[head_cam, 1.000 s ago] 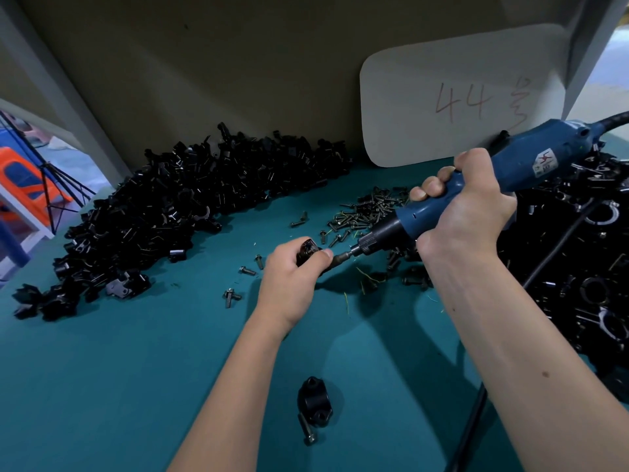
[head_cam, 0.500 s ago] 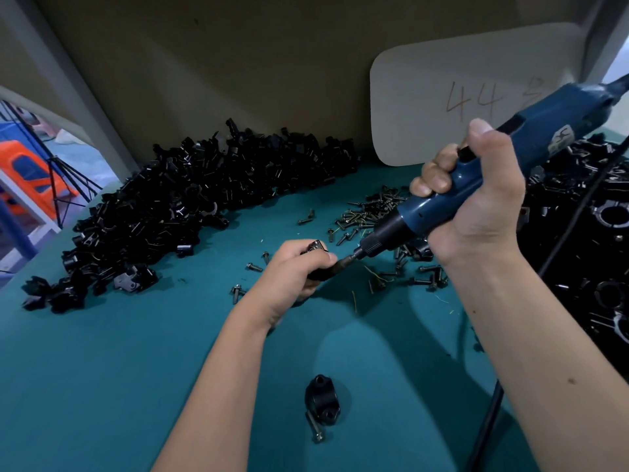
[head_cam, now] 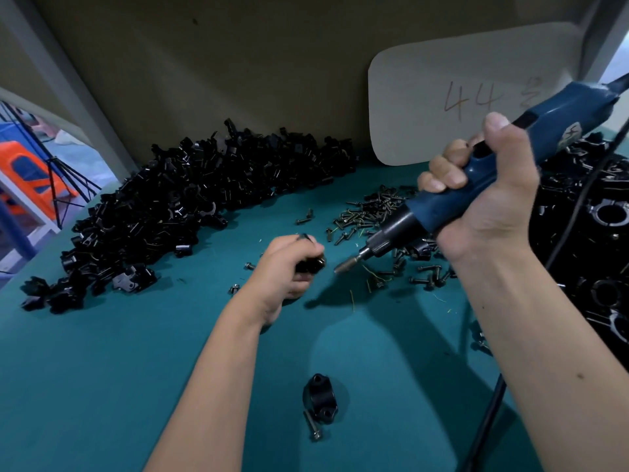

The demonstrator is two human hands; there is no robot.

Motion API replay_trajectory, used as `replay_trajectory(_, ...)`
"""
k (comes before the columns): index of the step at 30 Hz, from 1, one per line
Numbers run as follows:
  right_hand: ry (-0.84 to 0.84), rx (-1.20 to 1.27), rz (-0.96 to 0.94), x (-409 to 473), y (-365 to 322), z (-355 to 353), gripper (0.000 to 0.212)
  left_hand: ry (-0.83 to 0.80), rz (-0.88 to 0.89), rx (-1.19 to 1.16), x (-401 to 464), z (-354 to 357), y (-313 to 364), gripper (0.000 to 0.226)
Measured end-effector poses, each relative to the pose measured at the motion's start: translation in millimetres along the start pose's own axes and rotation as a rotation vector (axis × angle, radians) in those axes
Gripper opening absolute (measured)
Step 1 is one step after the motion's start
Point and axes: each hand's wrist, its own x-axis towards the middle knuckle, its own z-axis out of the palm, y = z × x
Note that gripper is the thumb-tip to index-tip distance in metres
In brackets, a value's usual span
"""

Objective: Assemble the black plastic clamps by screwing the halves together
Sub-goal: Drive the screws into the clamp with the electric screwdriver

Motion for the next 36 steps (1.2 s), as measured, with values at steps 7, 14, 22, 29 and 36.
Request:
replay_trajectory(7,0.398,0.14,-0.03,11.0,-1.9,-4.3,0.03,0.395,0.358,0.617,1.5,8.2,-13.2,0.038)
replay_trajectory(14,0.459,0.098,-0.063,9.1,7.9,-3.2,0.028,0.34,0.457,0.782,2.6,16.0,-18.1,0.041)
replay_trajectory(22,0.455,0.081,-0.026,9.3,10.9,-5.7,0.023,0.282,0.451,0.76,-0.9,15.9,-16.7,0.045)
replay_trajectory(29,0.438,0.078,-0.008,10.2,11.3,-6.4,0.022,0.289,0.447,0.769,-3.5,16.4,-14.6,0.055)
replay_trajectory(36,0.417,0.117,-0.012,9.2,10.4,-3.4,0.023,0.274,0.422,0.629,-5.4,20.3,-12.8,0.031)
